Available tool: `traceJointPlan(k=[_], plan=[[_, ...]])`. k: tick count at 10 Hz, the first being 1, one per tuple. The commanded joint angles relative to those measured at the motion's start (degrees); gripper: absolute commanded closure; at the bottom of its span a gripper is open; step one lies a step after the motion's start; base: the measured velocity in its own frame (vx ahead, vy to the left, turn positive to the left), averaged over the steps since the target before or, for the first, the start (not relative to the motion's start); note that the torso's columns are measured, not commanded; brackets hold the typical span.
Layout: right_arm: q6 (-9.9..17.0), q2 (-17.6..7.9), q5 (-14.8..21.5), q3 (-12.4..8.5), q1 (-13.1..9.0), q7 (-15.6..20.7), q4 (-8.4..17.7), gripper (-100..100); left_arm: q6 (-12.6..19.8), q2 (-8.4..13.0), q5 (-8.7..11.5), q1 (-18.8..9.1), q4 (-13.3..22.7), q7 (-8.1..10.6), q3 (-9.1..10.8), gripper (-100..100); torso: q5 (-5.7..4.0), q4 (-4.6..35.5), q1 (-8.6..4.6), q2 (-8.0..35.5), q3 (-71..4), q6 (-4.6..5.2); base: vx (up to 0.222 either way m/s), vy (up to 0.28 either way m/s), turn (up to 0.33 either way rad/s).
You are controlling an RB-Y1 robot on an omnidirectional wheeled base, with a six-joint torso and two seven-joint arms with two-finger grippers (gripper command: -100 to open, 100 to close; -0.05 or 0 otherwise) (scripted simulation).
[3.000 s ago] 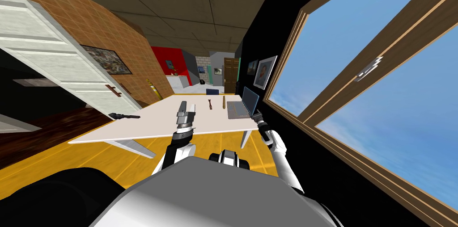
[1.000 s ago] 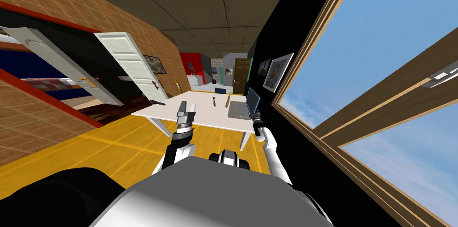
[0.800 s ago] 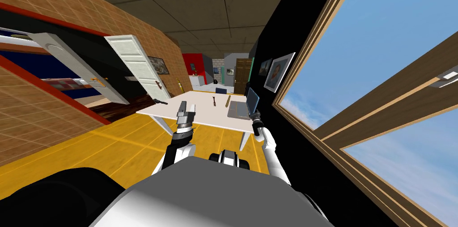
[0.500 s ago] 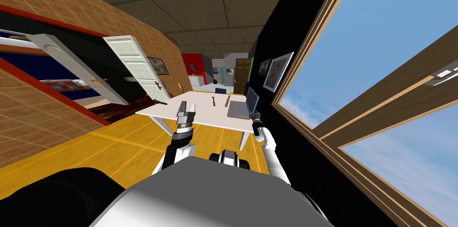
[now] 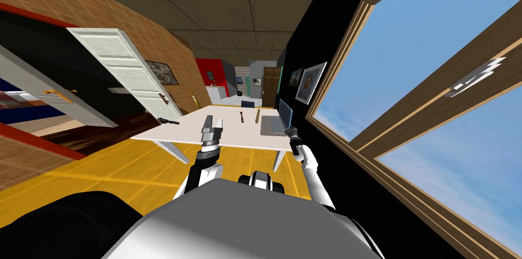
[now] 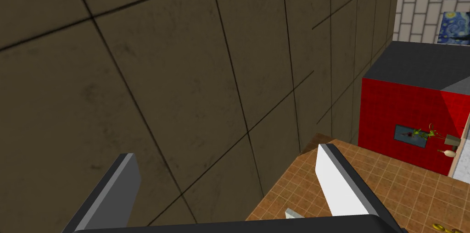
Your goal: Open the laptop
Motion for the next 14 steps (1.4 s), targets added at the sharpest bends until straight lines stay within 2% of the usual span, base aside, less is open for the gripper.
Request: traceJointPlan(k=[1, 4, 5, 7, 8, 9, 11, 12, 13, 14], plan=[[-4.1, -1.6, 0.6, -0.9, -0.4, -1.8, 1.7, 100, 0.0, 0.0, 0.0, 0.0, 0.0, 0.0, 0.0, 0, -0.02, 0.0, -0.04, 0.1, 0.0, -0.16, 0.015, 0.099, -0.149], [-8.6, -3.3, 1.3, -2.2, -1.3, -3.8, 3.8, 100, 0.0, 0.0, 0.0, 0.0, 0.0, 0.0, 0.0, 0, 0.06, 0.2, 0.07, 0.2, 0.1, -0.19, 0.024, 0.112, -0.178], [-9.1, -3.3, 1.3, -2.2, -1.3, -3.8, 3.8, 100, 0.0, 0.0, 0.0, 0.0, 0.0, 0.0, 0.0, 0, 0.07, 0.2, 0.07, 0.2, 0.1, -0.1, 0.011, 0.073, -0.081], [-12.9, -5.1, 2.1, -3.6, -2.2, -5.7, 6.0, 100, 0.0, 0.0, 0.0, 0.0, 0.0, 0.0, 0.01, 0, 0.05, 0.2, 0.03, 0.2, 0.1, -0.08, 0.006, 0.11, -0.204], [-13.8, -5.1, 2.1, -3.6, -2.2, -5.7, 6.0, 100, 0.0, 0.0, 0.0, 0.0, 0.0, 0.0, 0.0, 0, 0.09, 0.2, 0.21, 0.2, 0.1, -0.01, -0.002, 0.127, -0.141], [-12.9, -5.0, 2.0, -3.4, -2.0, -5.7, 5.8, 100, 0.0, 0.0, 0.0, 0.0, 0.0, 0.0, 0.0, 0, 0.09, 0.2, 0.15, 0.2, 0.1, -0.19, -0.001, 0.043, -0.017], [-9.2, -2.3, 4.1, -2.4, -1.0, -1.7, 3.6, 100, 0.0, 0.0, 0.0, 0.0, 0.0, 0.0, 0.01, 0, -0.04, 0.2, -0.21, 0.1, 0.1, -0.3, -0.007, -0.093, 0.242], [-8.3, -2.3, 4.1, -2.4, -1.0, -1.1, 3.6, 100, 0.0, 0.0, 0.0, 0.0, 0.0, 0.0, 0.02, 0, -0.07, 0.1, -0.29, 0.0, 0.0, -0.28, -0.02, -0.129, 0.189], [-6.5, -1.0, 5.1, -1.8, -0.5, 1.2, 2.5, 100, 0.0, 0.0, 0.0, 0.0, 0.0, 0.0, 0.02, 0, -0.01, 0.1, -0.13, 0.0, 0.0, -0.08, -0.019, -0.115, 0.235], [-5.9, -1.0, 5.1, -1.8, -0.5, 1.2, 2.5, 100, 0.0, 0.0, 0.0, 0.0, 0.0, 0.0, 0.02, 0, 0.04, 0.1, 0.06, 0.0, 0.0, -0.19, -0.012, -0.094, 0.098]])
